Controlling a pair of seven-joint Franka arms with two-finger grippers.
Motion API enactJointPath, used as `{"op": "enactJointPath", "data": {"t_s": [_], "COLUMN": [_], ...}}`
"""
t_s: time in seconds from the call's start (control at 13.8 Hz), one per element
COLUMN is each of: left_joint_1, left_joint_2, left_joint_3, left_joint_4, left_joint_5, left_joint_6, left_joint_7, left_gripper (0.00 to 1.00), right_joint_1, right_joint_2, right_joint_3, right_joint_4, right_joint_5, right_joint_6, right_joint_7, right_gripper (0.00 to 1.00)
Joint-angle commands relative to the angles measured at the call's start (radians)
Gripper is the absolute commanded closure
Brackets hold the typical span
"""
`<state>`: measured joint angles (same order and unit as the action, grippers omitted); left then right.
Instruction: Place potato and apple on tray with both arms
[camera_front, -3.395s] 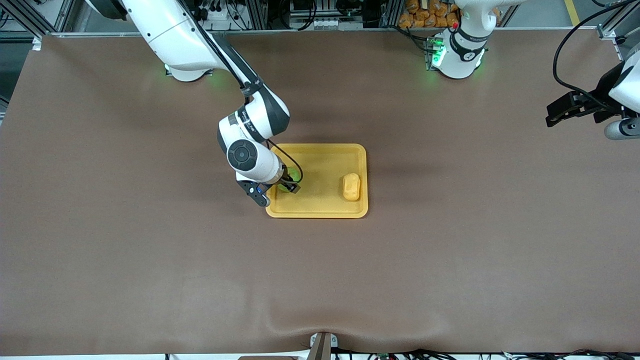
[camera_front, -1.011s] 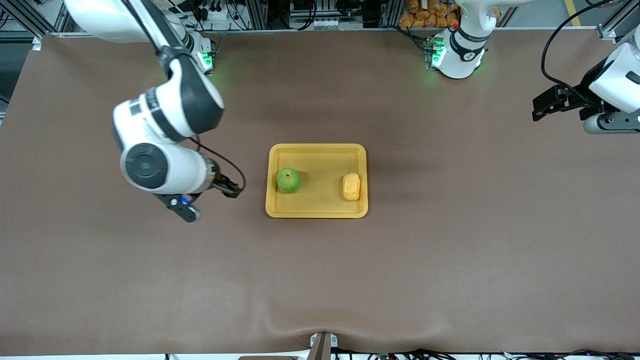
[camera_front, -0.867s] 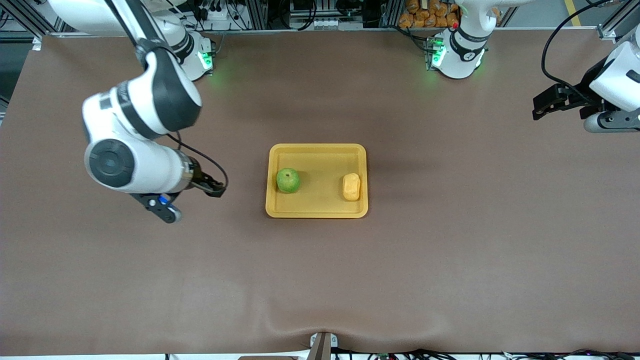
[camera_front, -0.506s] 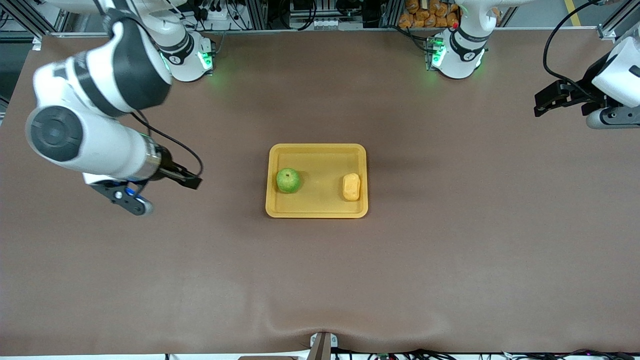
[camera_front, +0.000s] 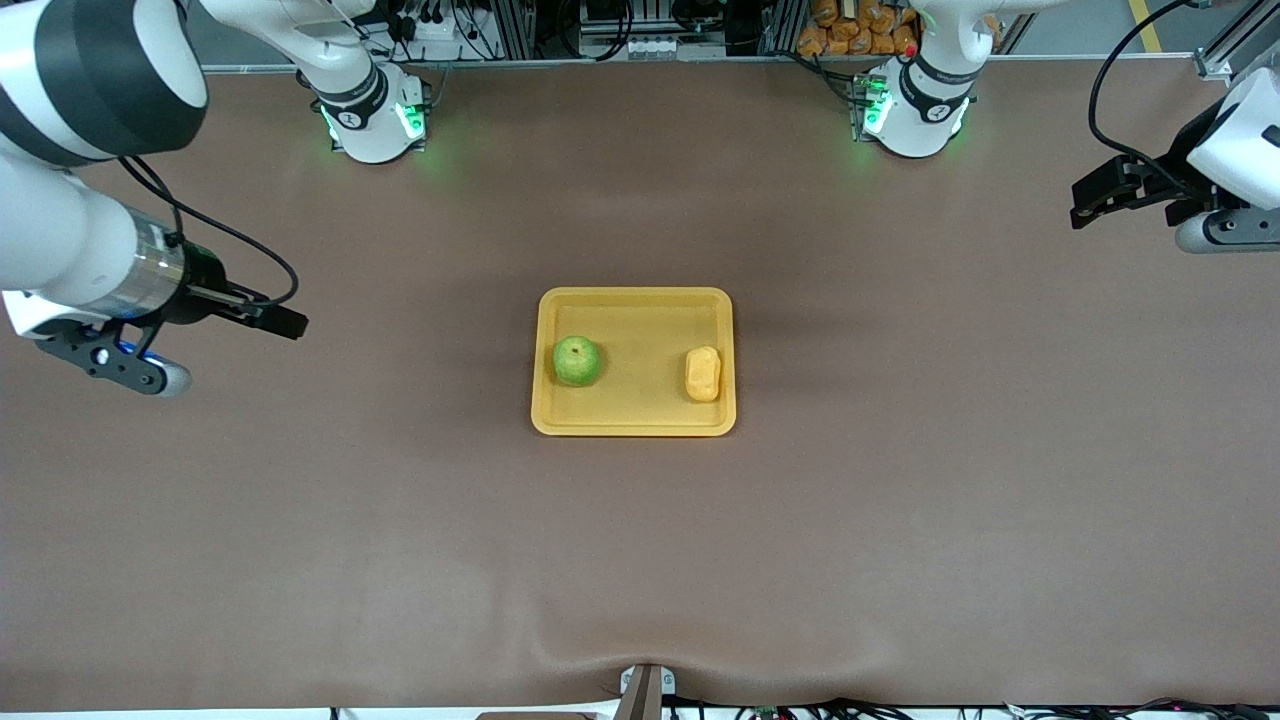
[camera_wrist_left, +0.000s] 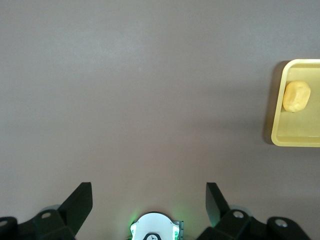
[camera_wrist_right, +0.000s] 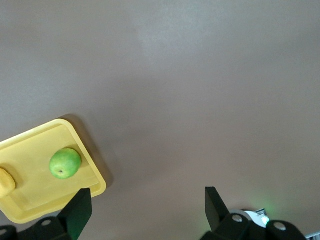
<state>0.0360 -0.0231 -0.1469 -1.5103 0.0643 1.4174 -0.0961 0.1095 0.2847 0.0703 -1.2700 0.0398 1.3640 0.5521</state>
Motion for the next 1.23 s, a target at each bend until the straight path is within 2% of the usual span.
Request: {"op": "enactJointPath", "data": {"t_s": [0.0, 0.22, 0.51, 0.79, 1.16], "left_joint_1": [0.01, 0.01, 0.01, 0.01, 0.01], "left_joint_2": [-0.041, -0.046, -0.058, -0.058, -0.06], "left_joint_3": [0.0, 0.0, -0.002, -0.002, -0.002], "left_joint_4": [-0.028, -0.028, -0.028, -0.028, -0.025], "left_joint_5": [-0.021, -0.021, -0.021, -0.021, -0.021], "left_joint_6": [-0.005, -0.021, -0.028, -0.028, -0.028], "left_joint_7": [0.013, 0.013, 0.009, 0.007, 0.006], "left_gripper": [0.0, 0.0, 0.0, 0.0, 0.0], "right_joint_1": [-0.062, -0.096, -0.137, -0.108, -0.134], "right_joint_2": [-0.047, -0.088, -0.172, -0.226, -0.343], "right_joint_3": [0.014, 0.013, 0.011, -0.05, -0.079], "right_joint_4": [-0.028, -0.043, -0.127, -0.159, -0.284], "right_joint_5": [-0.014, -0.014, -0.014, -0.012, -0.011], "right_joint_6": [-0.008, -0.02, -0.011, -0.01, 0.049], "right_joint_7": [-0.114, -0.196, -0.267, -0.316, -0.512], "right_gripper": [0.0, 0.0, 0.0, 0.0, 0.0]}}
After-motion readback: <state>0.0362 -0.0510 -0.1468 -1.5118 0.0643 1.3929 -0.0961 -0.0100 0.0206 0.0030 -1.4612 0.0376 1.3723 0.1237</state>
